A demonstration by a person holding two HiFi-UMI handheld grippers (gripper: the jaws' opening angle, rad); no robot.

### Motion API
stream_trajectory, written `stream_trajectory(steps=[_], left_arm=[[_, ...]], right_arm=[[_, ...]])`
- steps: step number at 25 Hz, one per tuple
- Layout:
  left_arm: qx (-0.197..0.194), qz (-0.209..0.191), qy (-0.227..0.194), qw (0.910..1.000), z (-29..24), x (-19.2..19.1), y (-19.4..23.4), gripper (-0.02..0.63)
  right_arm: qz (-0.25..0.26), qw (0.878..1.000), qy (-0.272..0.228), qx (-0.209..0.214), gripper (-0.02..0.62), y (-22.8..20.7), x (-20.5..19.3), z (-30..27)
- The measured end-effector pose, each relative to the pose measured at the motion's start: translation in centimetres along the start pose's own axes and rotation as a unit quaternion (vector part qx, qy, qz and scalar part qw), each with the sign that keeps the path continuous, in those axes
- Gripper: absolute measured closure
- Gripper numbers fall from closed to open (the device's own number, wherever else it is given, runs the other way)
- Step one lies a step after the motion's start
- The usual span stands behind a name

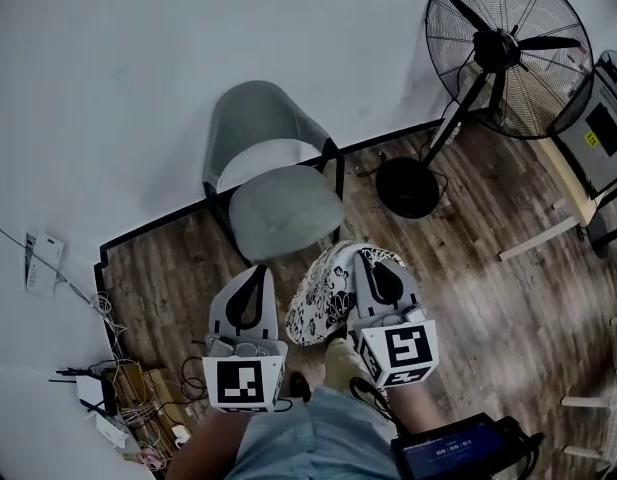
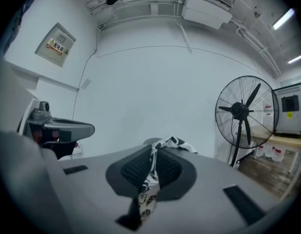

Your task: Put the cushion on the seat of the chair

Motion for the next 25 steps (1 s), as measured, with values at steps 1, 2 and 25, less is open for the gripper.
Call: stream_trajectory(steps=[1,2,25], left_arm=[[0.002,0.005,0.005,1.0,-1.3,0.1,-0.2,0.597],[0.006,0.007,0.009,0.9999,-2.5,0.1,-0.1,0.597],[0.137,-0.016,-0.003,0.9904,-18.5,2.9,6.0,0.597]], right_arm=[[-0.002,1.0,0.001,0.005,0.581,-0.8,-0.1,-1.0],[-0.004,1.0,0.002,0.01,0.581,-1.5,-0.2,-2.1],[0.007,0.991,-0.027,0.128,0.581,-10.4,5.1,-20.8]])
Point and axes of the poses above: the fingertips, and each gripper's own axes: z backward along the fingers, y to its left, x out of its top, the point moved 3 cm from there along z, backward along the fingers, and after that the axes turned 1 degree about z, right-handed, at the moved point
